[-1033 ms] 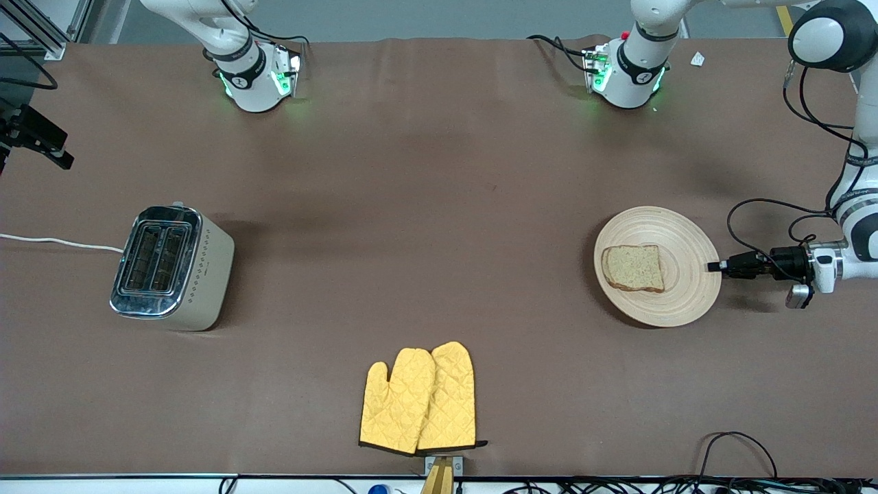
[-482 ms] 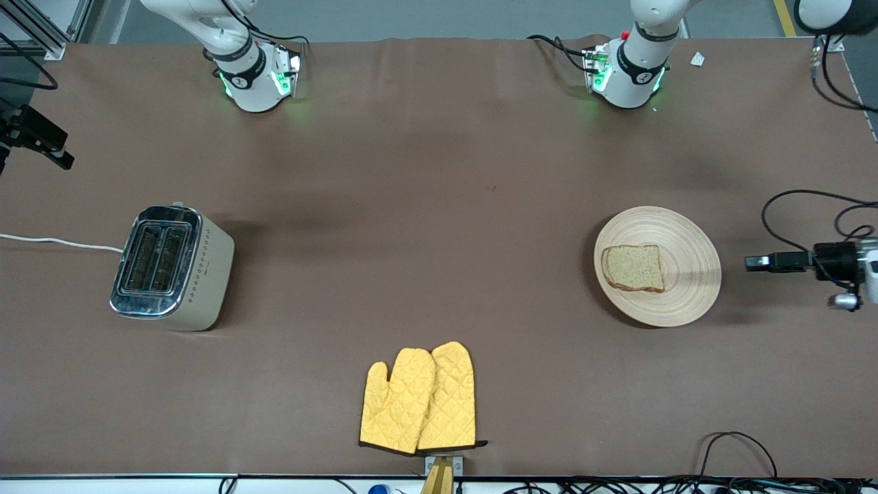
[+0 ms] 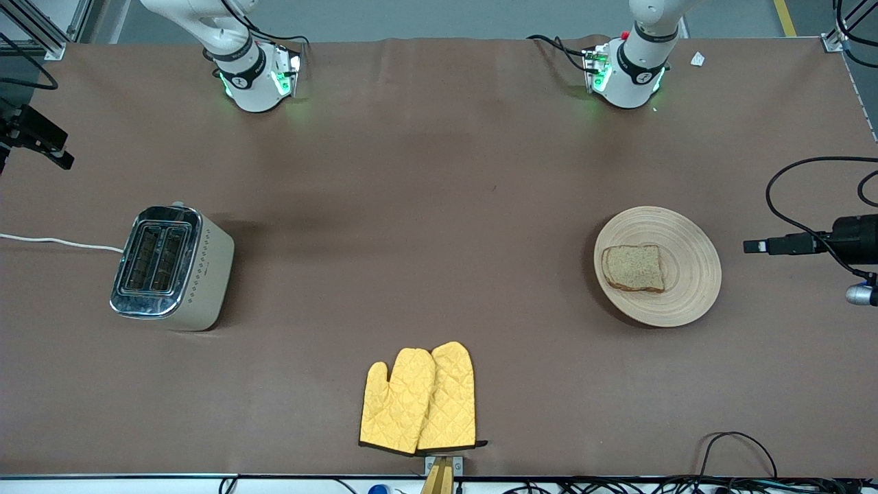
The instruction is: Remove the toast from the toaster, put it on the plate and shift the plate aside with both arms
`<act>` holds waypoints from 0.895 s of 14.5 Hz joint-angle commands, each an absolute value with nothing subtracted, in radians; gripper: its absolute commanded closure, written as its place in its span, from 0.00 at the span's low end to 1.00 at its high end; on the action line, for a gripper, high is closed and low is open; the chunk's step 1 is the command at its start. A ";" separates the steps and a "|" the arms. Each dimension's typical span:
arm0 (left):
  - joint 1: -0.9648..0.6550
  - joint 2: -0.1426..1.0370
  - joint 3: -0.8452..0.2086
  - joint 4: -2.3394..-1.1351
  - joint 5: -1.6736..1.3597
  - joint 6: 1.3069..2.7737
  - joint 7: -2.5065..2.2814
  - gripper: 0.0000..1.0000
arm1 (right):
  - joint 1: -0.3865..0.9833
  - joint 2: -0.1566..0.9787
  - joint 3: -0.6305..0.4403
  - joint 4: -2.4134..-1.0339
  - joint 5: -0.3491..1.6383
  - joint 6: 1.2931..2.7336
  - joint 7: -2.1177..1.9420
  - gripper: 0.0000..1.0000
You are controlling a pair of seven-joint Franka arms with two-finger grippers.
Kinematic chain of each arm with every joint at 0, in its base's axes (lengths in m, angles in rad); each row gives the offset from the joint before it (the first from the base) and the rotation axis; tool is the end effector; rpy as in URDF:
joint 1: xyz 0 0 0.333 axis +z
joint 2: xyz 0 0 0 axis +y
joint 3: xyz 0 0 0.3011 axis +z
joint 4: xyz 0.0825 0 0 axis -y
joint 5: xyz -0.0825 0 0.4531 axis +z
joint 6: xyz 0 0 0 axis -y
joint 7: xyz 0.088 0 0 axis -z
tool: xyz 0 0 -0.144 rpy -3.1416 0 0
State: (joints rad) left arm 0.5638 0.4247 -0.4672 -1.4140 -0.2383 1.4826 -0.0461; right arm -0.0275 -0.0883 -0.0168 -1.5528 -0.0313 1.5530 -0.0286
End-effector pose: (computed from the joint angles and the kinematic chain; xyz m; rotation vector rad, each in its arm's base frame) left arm 0.6862 0.0689 0.4052 2.6662 0.2218 -0.4065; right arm 0.5970 -0.0314 0.6347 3.1055 -0.0274 0.1357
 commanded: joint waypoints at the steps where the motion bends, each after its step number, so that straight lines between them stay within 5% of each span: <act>1: 0.548 0.345 -0.579 -1.414 -0.056 1.474 -0.188 0.00 | -0.025 -0.081 -0.017 -1.540 -0.031 1.543 -0.026 0.00; 8: 0.513 0.174 -0.652 -1.414 0.020 1.479 -0.278 0.00 | -0.025 -0.080 -0.017 -1.545 -0.028 1.539 -0.025 0.00; 11: 0.141 0.082 -0.277 -1.422 0.110 1.463 -0.145 0.00 | -0.026 -0.080 -0.018 -1.546 -0.015 1.537 -0.025 0.00; 13: 0.103 0.043 -0.213 -1.433 0.104 1.413 -0.040 0.00 | -0.026 -0.080 -0.018 -1.548 -0.017 1.537 -0.023 0.00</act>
